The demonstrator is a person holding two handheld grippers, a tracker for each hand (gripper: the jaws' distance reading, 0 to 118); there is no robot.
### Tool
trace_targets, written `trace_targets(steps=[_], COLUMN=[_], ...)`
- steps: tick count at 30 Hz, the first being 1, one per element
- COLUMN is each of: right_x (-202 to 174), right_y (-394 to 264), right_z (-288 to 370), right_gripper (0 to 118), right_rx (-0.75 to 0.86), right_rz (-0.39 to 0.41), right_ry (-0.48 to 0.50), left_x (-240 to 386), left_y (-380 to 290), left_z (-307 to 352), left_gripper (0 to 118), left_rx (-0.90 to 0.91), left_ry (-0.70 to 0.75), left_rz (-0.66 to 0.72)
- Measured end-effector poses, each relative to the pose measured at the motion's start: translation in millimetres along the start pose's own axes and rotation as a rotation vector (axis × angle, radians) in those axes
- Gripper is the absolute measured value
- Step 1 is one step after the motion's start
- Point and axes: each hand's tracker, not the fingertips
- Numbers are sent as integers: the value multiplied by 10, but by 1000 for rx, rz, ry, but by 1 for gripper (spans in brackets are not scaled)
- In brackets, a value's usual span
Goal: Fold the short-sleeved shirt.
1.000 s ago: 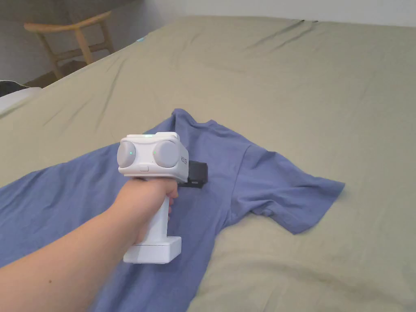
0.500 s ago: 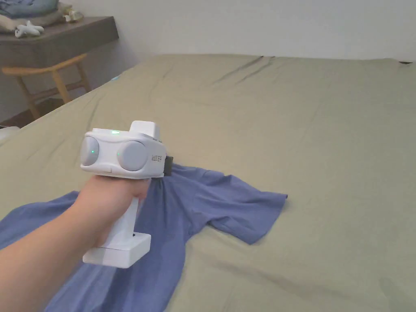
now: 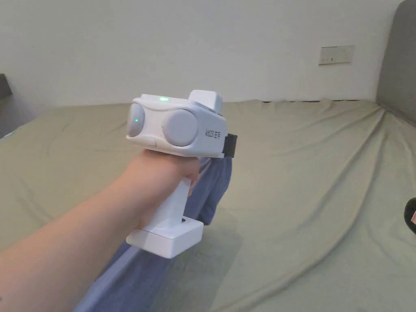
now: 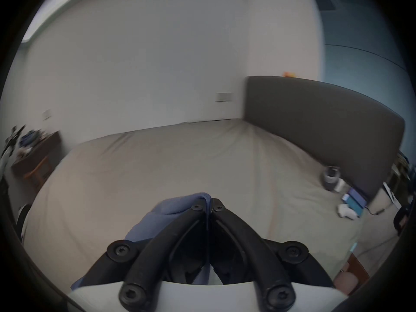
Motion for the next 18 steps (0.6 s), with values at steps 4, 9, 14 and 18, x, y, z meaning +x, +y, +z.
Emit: trace_targets(steps=[4, 9, 14, 18], right_x=[227, 401, 474, 479], right_y=[-41, -185, -407, -520], right_z=[385, 663, 664, 541], right_gripper=[0, 0, 0, 0], right_rx=[12, 1, -62, -107], right_rz=[-36, -39, -48, -67], right_ry=[-80, -154, -183, -183], left_x=[938, 1736, 2000, 1647], left_y=[17, -418, -1038, -1200], left_z=[-526, -1264, -1549, -1317], left_gripper=[0, 0, 0, 102], left_rx=[-68, -219, -252, -162], left_ry=[-129, -219, -240, -180], left_rz=[-75, -35, -81, -10])
